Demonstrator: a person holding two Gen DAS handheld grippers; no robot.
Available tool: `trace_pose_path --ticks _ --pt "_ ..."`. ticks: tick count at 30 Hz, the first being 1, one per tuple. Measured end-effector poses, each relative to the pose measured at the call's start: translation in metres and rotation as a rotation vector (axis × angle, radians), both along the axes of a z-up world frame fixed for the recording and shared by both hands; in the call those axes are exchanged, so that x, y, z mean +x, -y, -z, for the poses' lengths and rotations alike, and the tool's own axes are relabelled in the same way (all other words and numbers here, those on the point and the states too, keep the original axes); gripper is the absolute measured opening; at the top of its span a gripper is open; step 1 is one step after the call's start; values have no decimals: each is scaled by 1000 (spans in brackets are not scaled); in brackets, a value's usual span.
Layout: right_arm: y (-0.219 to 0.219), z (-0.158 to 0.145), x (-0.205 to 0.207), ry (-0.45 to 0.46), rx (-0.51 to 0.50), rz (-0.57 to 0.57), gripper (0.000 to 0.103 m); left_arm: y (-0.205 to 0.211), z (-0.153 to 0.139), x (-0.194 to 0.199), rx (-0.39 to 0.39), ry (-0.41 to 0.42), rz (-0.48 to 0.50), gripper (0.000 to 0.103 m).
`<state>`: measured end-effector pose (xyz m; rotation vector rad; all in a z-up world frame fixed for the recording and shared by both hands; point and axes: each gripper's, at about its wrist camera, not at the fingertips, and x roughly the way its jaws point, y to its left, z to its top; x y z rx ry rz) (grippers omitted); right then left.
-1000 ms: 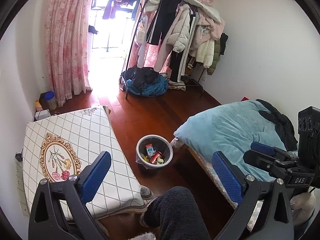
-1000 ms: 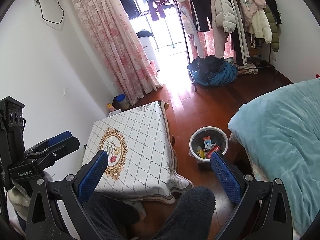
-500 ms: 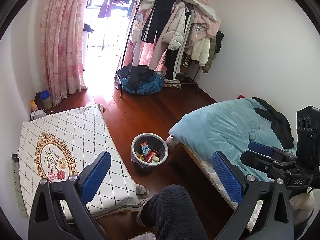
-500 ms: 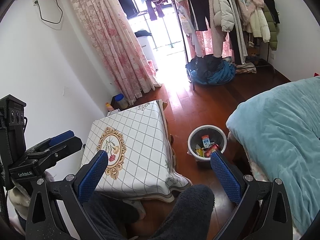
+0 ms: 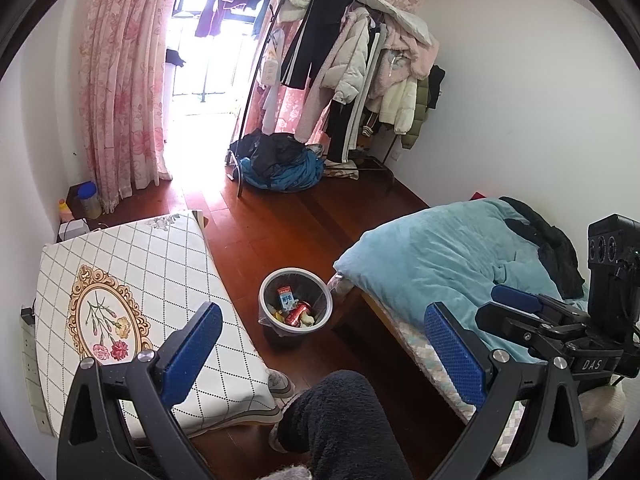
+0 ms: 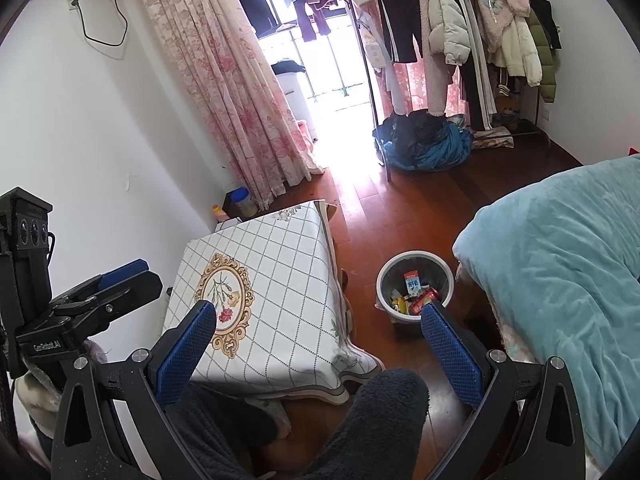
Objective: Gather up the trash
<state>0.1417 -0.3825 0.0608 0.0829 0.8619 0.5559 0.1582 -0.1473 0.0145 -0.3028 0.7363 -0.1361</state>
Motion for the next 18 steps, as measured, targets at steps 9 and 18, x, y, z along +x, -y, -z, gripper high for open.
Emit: trace_pose_path --ticks 9,18 --pt "-1 -1 1 0 -1 -3 103 -1 0 -1 -2 -1 0 103" --pt "2 -2 0 0 -2 -8 103 1 -2 -3 -2 1 -2 103"
